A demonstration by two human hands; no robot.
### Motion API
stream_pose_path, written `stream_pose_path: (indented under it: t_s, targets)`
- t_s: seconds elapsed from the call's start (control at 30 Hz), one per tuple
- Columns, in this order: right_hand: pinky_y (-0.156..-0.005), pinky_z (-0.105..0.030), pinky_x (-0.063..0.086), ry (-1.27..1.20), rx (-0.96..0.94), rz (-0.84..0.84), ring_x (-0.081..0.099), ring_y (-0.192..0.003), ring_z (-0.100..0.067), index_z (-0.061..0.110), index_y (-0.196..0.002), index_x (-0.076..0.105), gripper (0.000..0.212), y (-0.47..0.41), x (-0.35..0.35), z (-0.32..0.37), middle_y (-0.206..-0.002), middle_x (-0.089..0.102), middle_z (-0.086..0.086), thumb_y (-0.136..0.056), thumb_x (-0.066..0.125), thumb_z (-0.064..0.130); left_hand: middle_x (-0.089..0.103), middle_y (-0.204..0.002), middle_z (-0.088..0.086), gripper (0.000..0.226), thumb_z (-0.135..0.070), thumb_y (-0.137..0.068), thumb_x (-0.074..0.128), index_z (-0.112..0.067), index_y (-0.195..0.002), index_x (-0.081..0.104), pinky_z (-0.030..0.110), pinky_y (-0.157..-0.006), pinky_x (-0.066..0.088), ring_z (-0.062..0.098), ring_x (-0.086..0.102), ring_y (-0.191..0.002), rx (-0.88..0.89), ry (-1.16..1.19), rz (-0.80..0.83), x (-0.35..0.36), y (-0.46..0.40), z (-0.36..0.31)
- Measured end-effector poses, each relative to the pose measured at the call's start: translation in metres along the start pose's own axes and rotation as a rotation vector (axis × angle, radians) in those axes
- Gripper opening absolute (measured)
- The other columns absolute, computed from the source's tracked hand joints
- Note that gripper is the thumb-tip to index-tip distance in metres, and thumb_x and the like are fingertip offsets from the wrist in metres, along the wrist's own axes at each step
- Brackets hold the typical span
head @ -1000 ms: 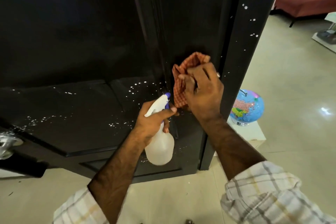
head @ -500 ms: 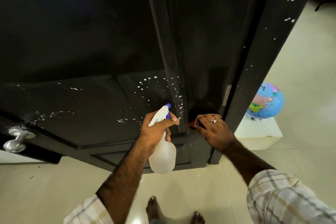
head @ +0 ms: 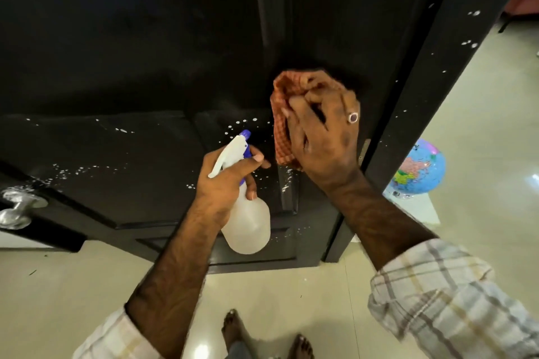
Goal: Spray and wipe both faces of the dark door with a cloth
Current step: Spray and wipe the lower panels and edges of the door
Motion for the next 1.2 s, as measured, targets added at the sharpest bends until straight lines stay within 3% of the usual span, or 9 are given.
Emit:
stream_pose_path:
  t_s: [0.13, 0.3, 0.43, 0.6, 0.73, 0.8, 1.0, 1.1, 1.2]
  targets:
    - [-0.091, -0.052, 0.056, 0.001, -0.165, 0.286, 0.069, -0.106, -0.035, 0.007, -0.125, 0.080, 0.034, 0.108, 0.015, -0.014, -0.111, 0.075, -0.016, -0.097, 0.084, 0.026, 0.078, -0.098, 0.017, 0.015, -0.010, -0.096, 0.072, 0.002, -0.104, 0.070, 0.035, -0.055, 0.049, 0.028, 0.046, -0.046, -0.063, -0.023, 0.019, -0.005, -0.002, 0.026]
    - [-0.096, -0.052, 0.044, 0.026, -0.379, 0.657, 0.055, -0.112, -0.037, 0.006, -0.105, 0.081, 0.026, 0.178, 0.013, -0.028, -0.120, 0.070, -0.019, -0.085, 0.090, 0.021, 0.077, -0.095, 0.019, 0.007, -0.004, -0.095, 0.070, 0.003, -0.093, 0.071, 0.035, -0.055, 0.045, 0.026, 0.044, -0.043, -0.098, -0.086, 0.089, 0.008, 0.004, 0.038]
    - [-0.086, -0.049, 0.043, 0.059, -0.312, 0.550, 0.057, -0.104, -0.034, 0.012, -0.113, 0.080, 0.025, 0.110, 0.003, -0.018, -0.114, 0.071, -0.015, -0.105, 0.066, 0.030, 0.078, -0.093, 0.017, 0.006, -0.003, -0.095, 0.071, 0.002, -0.092, 0.072, 0.034, -0.055, 0.044, 0.026, 0.044, -0.044, -0.057, -0.042, 0.092, 0.007, 0.015, 0.022]
    - [-0.081, -0.045, 0.038, 0.191, -0.190, 0.080, 0.053, -0.100, -0.032, 0.014, -0.109, 0.079, 0.023, -0.043, -0.014, -0.001, -0.104, 0.072, -0.013, -0.106, 0.065, 0.032, 0.078, -0.093, 0.017, 0.009, -0.007, -0.096, 0.072, 0.001, -0.093, 0.071, 0.035, -0.054, 0.046, 0.026, 0.045, -0.043, 0.052, -0.027, 0.089, -0.003, 0.017, -0.015]
    - [-0.079, -0.043, 0.039, 0.234, -0.144, -0.057, 0.051, -0.101, -0.029, 0.013, -0.114, 0.081, 0.021, -0.047, -0.006, 0.001, -0.101, 0.073, -0.012, -0.105, 0.068, 0.027, 0.078, -0.098, 0.016, 0.018, -0.017, -0.095, 0.075, 0.000, -0.099, 0.070, 0.038, -0.057, 0.051, 0.028, 0.048, -0.045, 0.088, -0.042, 0.093, -0.007, 0.008, -0.022]
    - [-0.080, -0.044, 0.041, 0.247, -0.196, 0.004, 0.053, -0.101, -0.032, 0.011, -0.114, 0.081, 0.024, -0.005, -0.001, -0.004, -0.106, 0.070, -0.016, -0.105, 0.069, 0.029, 0.078, -0.098, 0.015, 0.018, -0.018, -0.095, 0.075, -0.001, -0.099, 0.070, 0.040, -0.059, 0.051, 0.029, 0.048, -0.047, 0.073, -0.044, 0.109, -0.007, 0.005, -0.014]
    - [-0.090, -0.050, 0.043, 0.136, -0.366, 0.558, 0.063, -0.109, -0.038, 0.011, -0.121, 0.079, 0.034, 0.176, 0.016, -0.032, -0.119, 0.072, -0.016, -0.096, 0.080, 0.034, 0.079, -0.097, 0.013, 0.012, -0.013, -0.097, 0.072, -0.001, -0.100, 0.072, 0.039, -0.059, 0.050, 0.029, 0.048, -0.047, -0.042, -0.069, 0.134, 0.000, 0.000, 0.034]
    - [-0.088, -0.048, 0.042, 0.137, -0.393, 0.679, 0.057, -0.109, -0.035, 0.017, -0.124, 0.079, 0.030, 0.204, 0.018, -0.024, -0.117, 0.073, -0.012, -0.101, 0.073, 0.035, 0.079, -0.093, 0.012, 0.008, -0.011, -0.097, 0.072, -0.003, -0.097, 0.073, 0.035, -0.055, 0.049, 0.027, 0.047, -0.046, -0.091, -0.071, 0.131, 0.004, 0.002, 0.045]
    - [-0.086, -0.047, 0.040, 0.170, -0.360, 0.682, 0.053, -0.106, -0.035, 0.014, -0.111, 0.079, 0.030, 0.170, 0.013, -0.020, -0.116, 0.072, -0.012, -0.101, 0.069, 0.040, 0.079, -0.091, 0.014, 0.008, -0.007, -0.097, 0.071, 0.000, -0.095, 0.073, 0.032, -0.052, 0.046, 0.026, 0.046, -0.043, -0.084, -0.055, 0.148, 0.007, 0.007, 0.036]
Point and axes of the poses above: each hand's wrist, its own y-axis away from the middle knuckle, its own x-axis out of the palm, z = x × y, the point moved 3 cm from there along -y, towards the middle knuckle
